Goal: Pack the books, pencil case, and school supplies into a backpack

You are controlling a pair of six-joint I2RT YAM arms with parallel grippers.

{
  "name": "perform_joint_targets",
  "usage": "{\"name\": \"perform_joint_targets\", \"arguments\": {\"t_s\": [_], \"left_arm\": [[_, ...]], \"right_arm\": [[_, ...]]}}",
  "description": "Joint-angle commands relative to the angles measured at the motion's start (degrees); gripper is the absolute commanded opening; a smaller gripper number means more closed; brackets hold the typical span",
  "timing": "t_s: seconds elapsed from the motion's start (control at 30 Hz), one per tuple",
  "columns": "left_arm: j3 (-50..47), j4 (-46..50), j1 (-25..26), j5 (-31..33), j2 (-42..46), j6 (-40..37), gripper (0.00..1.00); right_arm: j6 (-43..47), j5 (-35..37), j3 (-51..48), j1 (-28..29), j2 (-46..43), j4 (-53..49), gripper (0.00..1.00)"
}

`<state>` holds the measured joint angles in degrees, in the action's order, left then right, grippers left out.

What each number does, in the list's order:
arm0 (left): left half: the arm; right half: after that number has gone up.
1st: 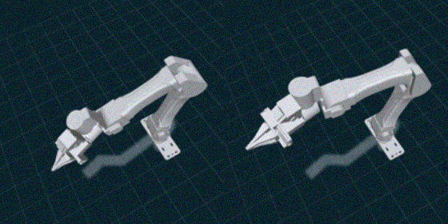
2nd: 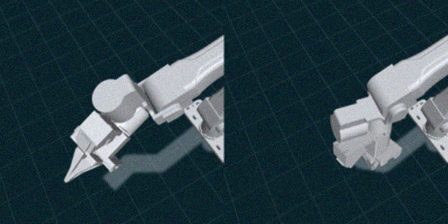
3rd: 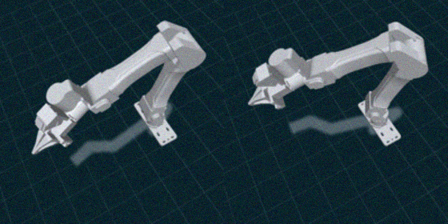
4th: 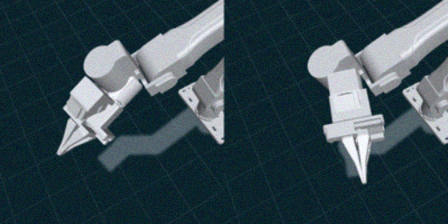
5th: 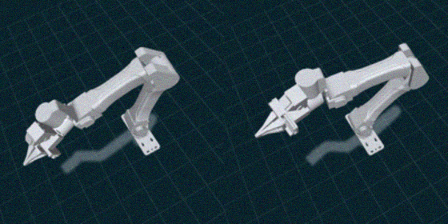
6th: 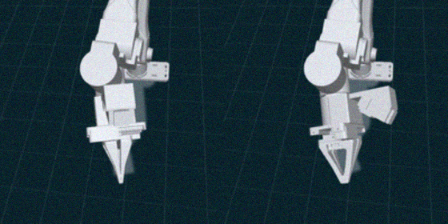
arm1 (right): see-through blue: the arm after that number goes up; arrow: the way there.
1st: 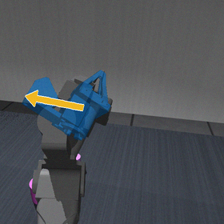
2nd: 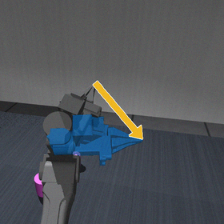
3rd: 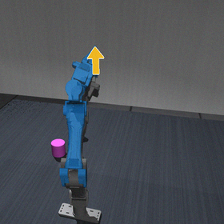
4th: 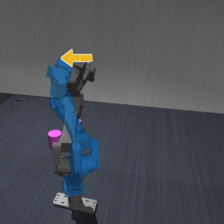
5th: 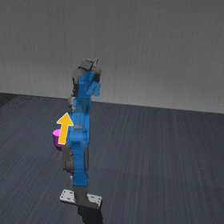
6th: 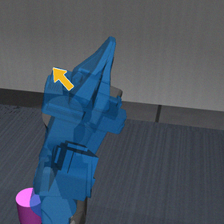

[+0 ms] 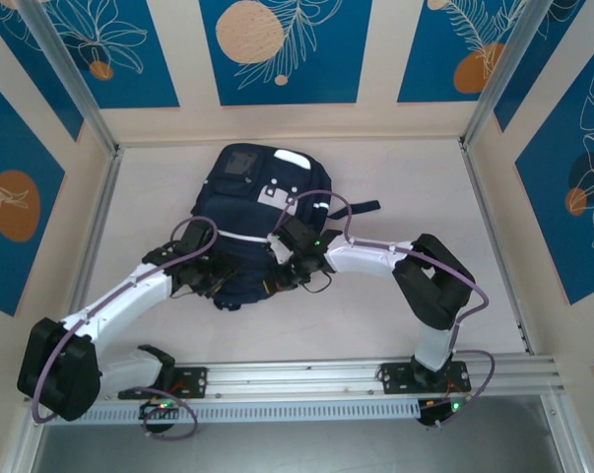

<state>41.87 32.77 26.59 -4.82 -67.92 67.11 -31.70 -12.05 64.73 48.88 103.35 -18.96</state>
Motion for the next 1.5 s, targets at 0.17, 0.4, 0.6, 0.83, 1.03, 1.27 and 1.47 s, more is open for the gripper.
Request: {"name": "perform_joint_targets", "arguments": {"t_s": [0.17,0.4,0.6,0.83,1.03,1.27,1.47], "left_arm": [[0.49,-0.19,1.01,1.25,-3.19,1.60,0.50],[2.76,0.44,0.82,4.31,-4.40,0.16,0.16],[3.10,2.03,-1.19,5.22,-3.50,-2.08,0.06],[1.15,2.82,-4.88,4.46,-3.62,-4.92,0.06],[0.76,3.52,-7.13,4.33,-3.53,-6.98,0.05],[1.01,3.78,-8.58,3.85,-3.73,-8.24,0.06],[0.87,4.05,-9.68,3.83,-3.47,-9.23,0.05]], "right_arm": [[-1.43,-1.48,-0.74,-0.37,-1.83,0.86,0.00],[-1.13,-0.16,-1.40,-0.32,-2.50,0.21,0.00],[1.26,3.72,-2.27,-0.69,-3.64,-2.64,0.00],[3.87,6.43,-3.24,-1.33,-2.85,-3.71,0.00],[6.59,8.26,-6.45,-1.64,-5.61,-1.10,0.02],[8.76,11.52,-11.95,-2.21,-8.90,5.06,0.03],[11.50,14.00,-15.66,-3.41,-10.87,11.28,0.02]]}}
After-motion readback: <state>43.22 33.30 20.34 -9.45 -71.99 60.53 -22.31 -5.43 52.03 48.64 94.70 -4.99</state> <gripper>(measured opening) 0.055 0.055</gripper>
